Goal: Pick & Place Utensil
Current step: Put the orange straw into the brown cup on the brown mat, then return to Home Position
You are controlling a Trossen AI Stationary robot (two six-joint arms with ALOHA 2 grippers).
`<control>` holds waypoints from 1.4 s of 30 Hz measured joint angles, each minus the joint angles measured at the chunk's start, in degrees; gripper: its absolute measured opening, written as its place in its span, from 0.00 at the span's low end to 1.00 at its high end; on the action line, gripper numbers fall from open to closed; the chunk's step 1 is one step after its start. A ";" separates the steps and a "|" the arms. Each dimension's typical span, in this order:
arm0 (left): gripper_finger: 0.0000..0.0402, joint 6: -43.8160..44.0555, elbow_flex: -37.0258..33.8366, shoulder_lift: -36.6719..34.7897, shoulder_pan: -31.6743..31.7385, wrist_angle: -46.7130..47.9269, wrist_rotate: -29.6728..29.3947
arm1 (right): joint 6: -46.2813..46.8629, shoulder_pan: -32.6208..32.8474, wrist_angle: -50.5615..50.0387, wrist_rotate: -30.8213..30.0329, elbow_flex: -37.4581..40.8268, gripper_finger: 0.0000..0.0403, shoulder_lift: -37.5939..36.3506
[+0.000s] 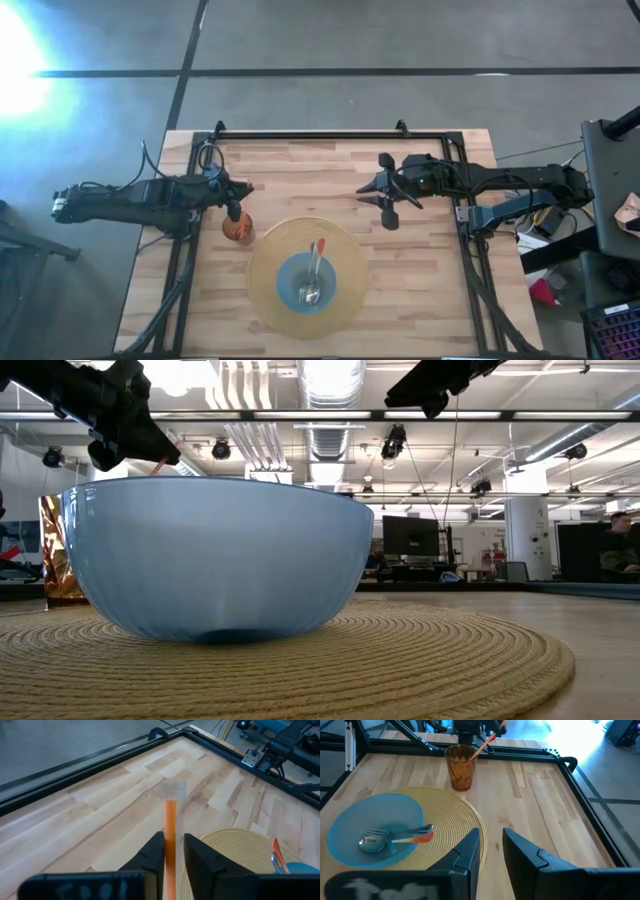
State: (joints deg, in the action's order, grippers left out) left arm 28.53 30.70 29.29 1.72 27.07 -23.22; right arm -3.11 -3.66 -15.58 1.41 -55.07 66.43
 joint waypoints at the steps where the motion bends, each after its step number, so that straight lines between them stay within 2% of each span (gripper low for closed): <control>1: 0.17 -0.02 0.00 0.01 0.00 0.00 0.14 | -0.02 -0.02 -0.02 0.00 0.00 0.20 0.00; 8: 0.27 -0.05 0.03 -0.02 0.00 0.04 2.96 | -0.02 -0.01 -0.02 0.00 0.00 0.17 0.00; 14: 0.32 -0.43 1.55 -0.02 0.00 1.55 4.33 | 0.00 -0.02 -0.02 0.00 0.00 0.19 0.00; 21: 0.33 0.10 3.74 -0.02 0.00 5.56 4.92 | 0.04 -0.02 -0.02 0.00 0.00 0.22 0.00; 25: 0.33 1.24 3.80 -0.02 0.02 6.53 8.26 | 0.04 -0.02 -0.02 0.00 0.00 0.23 0.00; 29: 0.32 2.77 4.12 0.01 0.00 9.15 10.79 | 0.04 -0.02 -0.02 0.00 0.00 0.21 0.00; 42: 0.31 7.74 7.77 -0.02 0.02 19.92 11.96 | 0.04 0.00 -0.02 -0.01 0.00 0.17 0.00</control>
State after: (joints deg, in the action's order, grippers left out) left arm 36.27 38.47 29.28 1.74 46.99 -11.27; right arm -3.07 -3.66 -15.59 1.40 -55.07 66.43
